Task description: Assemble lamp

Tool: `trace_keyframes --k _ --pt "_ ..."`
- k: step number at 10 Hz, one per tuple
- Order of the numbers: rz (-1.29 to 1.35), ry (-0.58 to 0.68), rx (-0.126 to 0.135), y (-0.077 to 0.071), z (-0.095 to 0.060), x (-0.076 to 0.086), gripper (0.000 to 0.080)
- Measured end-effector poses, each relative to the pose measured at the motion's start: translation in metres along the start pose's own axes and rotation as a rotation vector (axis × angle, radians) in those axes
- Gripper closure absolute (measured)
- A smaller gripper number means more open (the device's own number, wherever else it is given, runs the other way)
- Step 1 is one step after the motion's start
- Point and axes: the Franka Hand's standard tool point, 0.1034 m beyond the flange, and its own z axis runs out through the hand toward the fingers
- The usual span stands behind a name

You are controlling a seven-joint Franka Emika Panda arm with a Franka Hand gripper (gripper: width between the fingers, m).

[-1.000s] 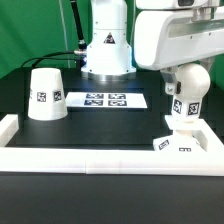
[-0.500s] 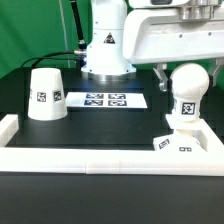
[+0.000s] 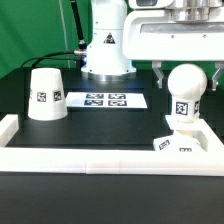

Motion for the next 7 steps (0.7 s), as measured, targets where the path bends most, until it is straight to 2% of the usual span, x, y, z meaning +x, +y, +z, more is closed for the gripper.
trace_keyframes --k 3,7 --pt "0.301 -0.005 -0.003 -0.0043 0.0008 -0.0046 0.022" --pt "0.537 -0.033 0.024 -0.0068 0.0011 -0.0061 0.022"
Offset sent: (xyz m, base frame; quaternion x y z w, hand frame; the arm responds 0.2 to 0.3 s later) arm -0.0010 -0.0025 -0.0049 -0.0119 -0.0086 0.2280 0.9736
